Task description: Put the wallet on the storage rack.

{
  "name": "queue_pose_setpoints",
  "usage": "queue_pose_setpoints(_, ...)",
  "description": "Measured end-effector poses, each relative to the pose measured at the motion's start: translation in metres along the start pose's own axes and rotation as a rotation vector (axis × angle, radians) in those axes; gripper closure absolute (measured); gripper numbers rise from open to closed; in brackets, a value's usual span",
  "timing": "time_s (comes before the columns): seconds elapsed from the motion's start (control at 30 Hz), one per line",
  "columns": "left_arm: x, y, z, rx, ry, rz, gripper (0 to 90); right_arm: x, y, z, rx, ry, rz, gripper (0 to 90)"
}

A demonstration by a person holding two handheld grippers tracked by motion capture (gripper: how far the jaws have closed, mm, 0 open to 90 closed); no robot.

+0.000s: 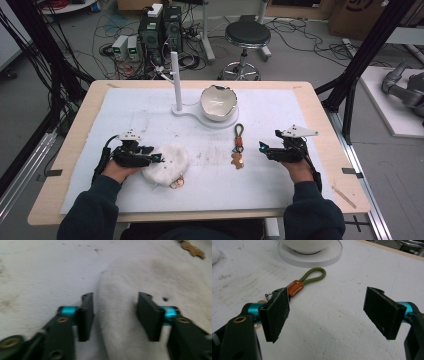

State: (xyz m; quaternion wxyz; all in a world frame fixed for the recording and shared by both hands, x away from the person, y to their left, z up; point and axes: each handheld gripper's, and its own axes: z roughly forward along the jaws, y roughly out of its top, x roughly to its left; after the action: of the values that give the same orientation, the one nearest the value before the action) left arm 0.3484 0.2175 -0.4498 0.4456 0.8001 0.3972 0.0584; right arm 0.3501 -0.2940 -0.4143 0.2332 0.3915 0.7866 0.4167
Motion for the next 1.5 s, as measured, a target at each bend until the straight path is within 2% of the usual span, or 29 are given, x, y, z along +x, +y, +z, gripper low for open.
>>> queue_pose_setpoints(0.07,-0.003,0.002,-0.001,0.008,-0.004,0.041,63.1,0.000,0.000,0.001,-0.001,0.002,0.002,21.2)
queue_pose_setpoints(0.13,-0.005,0.005,-0.003,-0.003,0.005,0.040,72.7,0.001,0.000,0.001,0.003,0.004,-0.001,21.2)
queue_pose_setpoints(0.2,-0.005,0.006,-0.004,-0.020,-0.009,0.034,77.0,0.001,0.000,0.002,0.000,0.007,-0.001,21.3)
queue_pose_setpoints(0.3,-0.006,0.009,-0.009,-0.061,-0.025,0.028,79.4,0.002,0.001,0.001,0.001,0.012,0.000,21.3)
queue_pose_setpoints(0.4,-0.010,0.014,-0.015,-0.149,-0.038,0.027,80.2,0.003,0.001,0.002,-0.003,0.023,-0.002,21.3)
queue_pose_setpoints(0.5,-0.017,0.020,-0.021,-0.253,-0.044,0.045,80.5,0.008,0.003,0.003,-0.011,0.048,0.005,21.3)
queue_pose_setpoints(0.63,-0.025,0.025,-0.023,-0.327,-0.035,0.085,80.7,0.019,0.009,0.008,-0.029,0.096,0.000,21.3)
queue_pose_setpoints(0.67,-0.025,0.025,-0.023,-0.327,-0.035,0.085,80.7,0.019,0.009,0.008,-0.029,0.096,0.000,21.3)
queue_pose_setpoints(0.7,-0.029,0.027,-0.023,-0.361,-0.032,0.101,80.7,0.028,0.014,0.012,-0.039,0.131,-0.005,21.3)
queue_pose_setpoints(0.83,-0.038,0.032,-0.024,-0.410,-0.041,0.138,80.7,0.048,0.023,0.024,-0.047,0.220,-0.020,21.3)
queue_pose_setpoints(0.93,-0.043,0.033,-0.023,-0.421,-0.047,0.154,80.7,0.068,0.031,0.035,-0.039,0.294,-0.048,21.3)
queue_pose_setpoints(0.97,-0.049,0.035,-0.020,-0.426,-0.059,0.171,80.7,0.075,0.033,0.039,-0.035,0.327,-0.056,21.3)
queue_pose_setpoints(1.13,-0.061,0.039,-0.014,-0.427,-0.100,0.212,80.7,0.098,0.039,0.051,-0.033,0.432,-0.095,23.1)
queue_pose_setpoints(1.23,-0.065,0.040,-0.011,-0.434,-0.121,0.221,80.7,0.106,0.042,0.057,-0.034,0.484,-0.113,25.2)
queue_pose_setpoints(1.3,-0.067,0.041,-0.009,-0.439,-0.134,0.223,80.6,0.110,0.043,0.059,-0.029,0.516,-0.102,30.2)
queue_pose_setpoints(1.4,-0.070,0.041,-0.006,-0.440,-0.153,0.221,80.6,0.114,0.043,0.064,-0.014,0.565,-0.124,44.7)
queue_pose_setpoints(1.47,-0.070,0.041,-0.006,-0.435,-0.159,0.223,80.6,0.117,0.044,0.065,-0.006,0.580,-0.149,61.6)
queue_pose_setpoints(1.5,-0.069,0.041,-0.006,-0.433,-0.164,0.219,80.6,0.117,0.044,0.064,-0.005,0.570,-0.161,68.5)
